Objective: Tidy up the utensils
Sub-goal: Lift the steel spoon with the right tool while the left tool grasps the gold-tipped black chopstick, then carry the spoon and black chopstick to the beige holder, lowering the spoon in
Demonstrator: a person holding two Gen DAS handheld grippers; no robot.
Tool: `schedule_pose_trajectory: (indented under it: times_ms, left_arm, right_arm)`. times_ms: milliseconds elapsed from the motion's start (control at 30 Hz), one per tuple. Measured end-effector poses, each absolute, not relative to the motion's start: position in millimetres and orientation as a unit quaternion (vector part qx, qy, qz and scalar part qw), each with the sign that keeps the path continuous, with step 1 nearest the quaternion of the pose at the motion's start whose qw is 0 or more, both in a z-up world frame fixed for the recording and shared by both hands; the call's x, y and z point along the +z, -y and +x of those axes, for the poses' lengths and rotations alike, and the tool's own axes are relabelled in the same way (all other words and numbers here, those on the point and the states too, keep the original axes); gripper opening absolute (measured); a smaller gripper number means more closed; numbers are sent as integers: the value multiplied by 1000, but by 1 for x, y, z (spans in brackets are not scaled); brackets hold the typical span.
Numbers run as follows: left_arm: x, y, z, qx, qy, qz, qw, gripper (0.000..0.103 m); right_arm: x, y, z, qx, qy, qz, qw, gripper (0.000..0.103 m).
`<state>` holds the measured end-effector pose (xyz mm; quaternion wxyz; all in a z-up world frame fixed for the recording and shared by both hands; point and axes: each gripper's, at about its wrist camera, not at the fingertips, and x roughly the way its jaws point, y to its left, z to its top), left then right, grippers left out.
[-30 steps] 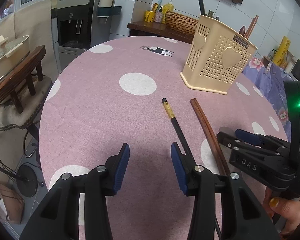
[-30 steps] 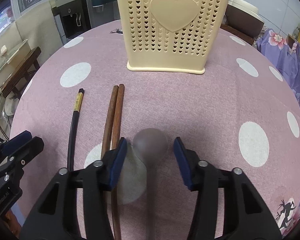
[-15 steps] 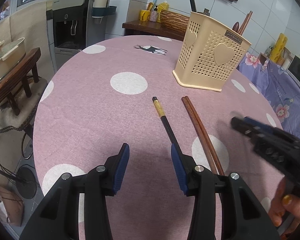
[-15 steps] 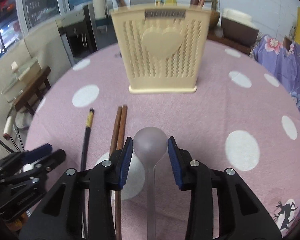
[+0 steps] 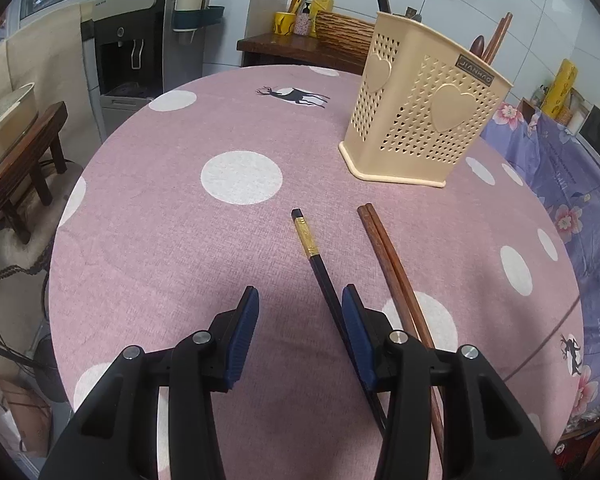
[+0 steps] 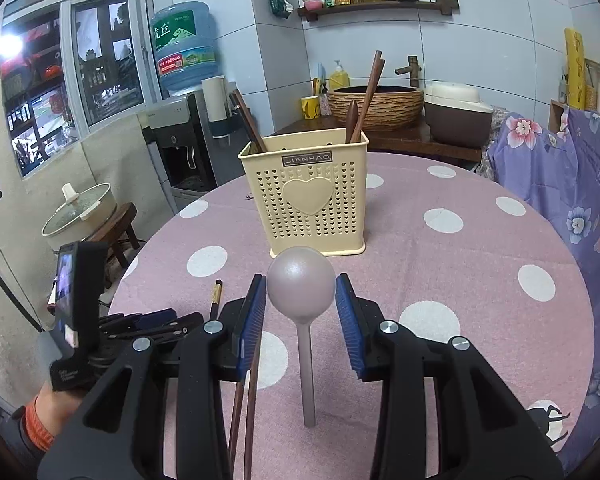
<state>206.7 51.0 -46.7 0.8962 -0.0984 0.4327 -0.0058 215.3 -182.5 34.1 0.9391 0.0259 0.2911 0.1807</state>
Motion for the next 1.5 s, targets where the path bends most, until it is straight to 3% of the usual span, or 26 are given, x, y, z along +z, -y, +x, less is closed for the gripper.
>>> schedule_pose_trajectory:
  times_ms: [167, 500, 700, 1100, 1267, 1500]
  left_arm:
    - [-47, -39, 223, -1, -436, -73, 897, 41]
    - [-57, -23, 249, 46, -440, -43, 896, 17]
    - [-57, -20, 250, 52, -436, -36, 898, 11]
    - [-53, -19, 252, 32, -431, -48, 901, 8]
    - [-21, -26, 239, 3, -393, -78, 916, 8]
    - [62, -41, 192, -44, -290, -105, 950, 8]
  right_arm:
    - [34, 184, 213, 184, -288, 28, 939, 37]
    - [33, 186, 208, 185, -283, 28, 941, 37]
    - [33, 186, 207, 184, -283, 29, 941, 37]
    - [33, 189, 208, 178, -281, 31, 942, 37]
    - [34, 190, 209, 176, -281, 32, 943, 37]
    - [37, 191, 208, 169, -277, 32, 945, 37]
